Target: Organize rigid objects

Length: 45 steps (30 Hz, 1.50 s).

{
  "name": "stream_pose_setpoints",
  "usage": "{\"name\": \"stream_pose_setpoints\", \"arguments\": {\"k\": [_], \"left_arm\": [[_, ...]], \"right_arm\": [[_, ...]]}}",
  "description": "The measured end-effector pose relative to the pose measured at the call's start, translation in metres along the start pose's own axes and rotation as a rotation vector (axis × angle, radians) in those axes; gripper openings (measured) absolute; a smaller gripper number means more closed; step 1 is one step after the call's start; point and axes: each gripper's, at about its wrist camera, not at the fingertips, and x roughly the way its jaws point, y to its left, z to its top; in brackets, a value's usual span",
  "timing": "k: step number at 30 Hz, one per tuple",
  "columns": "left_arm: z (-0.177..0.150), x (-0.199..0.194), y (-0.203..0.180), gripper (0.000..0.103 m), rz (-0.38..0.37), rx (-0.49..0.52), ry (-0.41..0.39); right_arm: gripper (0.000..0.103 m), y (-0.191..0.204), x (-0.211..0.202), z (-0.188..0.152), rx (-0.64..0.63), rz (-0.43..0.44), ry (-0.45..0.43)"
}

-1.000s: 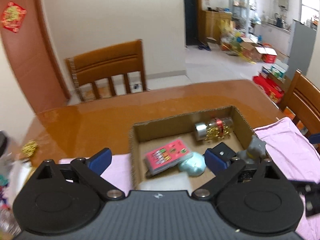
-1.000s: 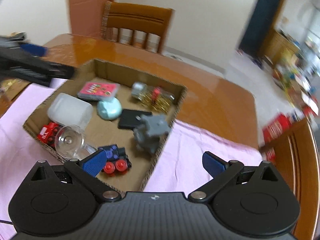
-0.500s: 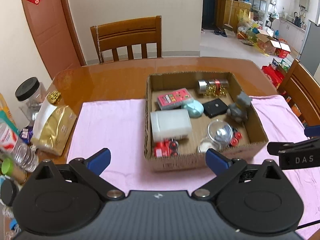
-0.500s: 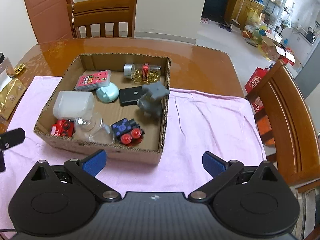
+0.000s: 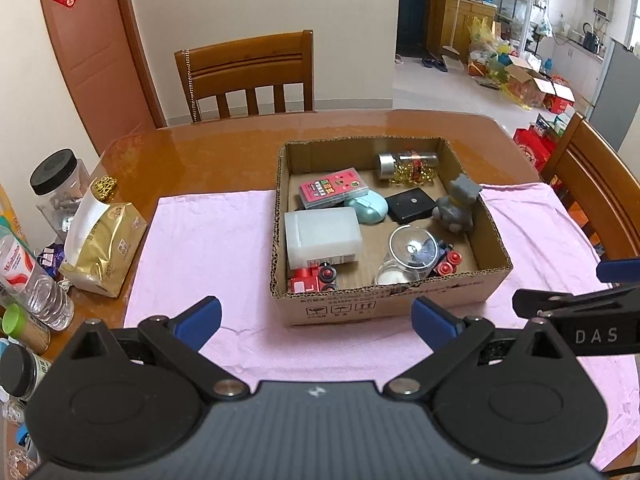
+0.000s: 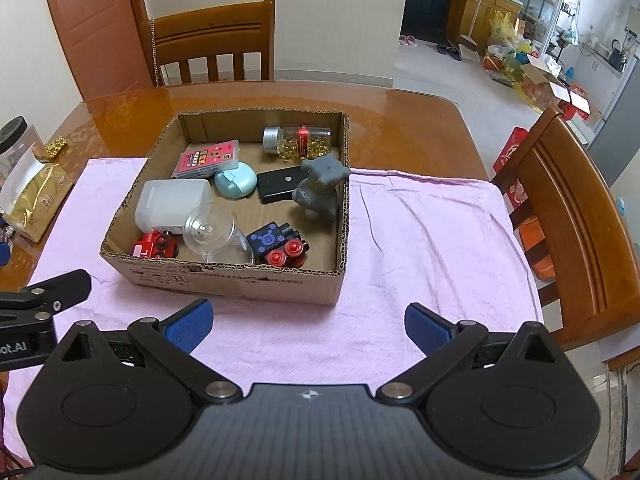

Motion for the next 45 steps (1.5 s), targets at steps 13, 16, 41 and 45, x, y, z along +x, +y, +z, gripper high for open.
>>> {"name": "stream_pose_setpoints", "arguments": {"k": [13,16,41,45], "left_arm": [[-0.0027,-0.0006,0.0009,0.101,-0.002,-0.005,0.004],[-0.0038,-0.0006,0.0011,0.101,0.000,-0.008,0.008],[-0.0046,-0.0037,-0.0006,0.101,0.000,-0.017,0.010],[-0.0040,-0.0042,-0.0007,0.101,0.001,-0.017,0.013]], "right_arm": [[0.103,0.0029,-0.0029,-0.0015,0.002,-0.005,-0.006],[0.103,0.0034,-0.0031,-0.0020,0.002,-0.004,-0.005],[0.103,0.0058,-0.0049,-0.0037,0.010,-0.006,-0.008],[0.103,0.0058,-0.0048,-0.0037,0.009,-0.007,-0.008]]}}
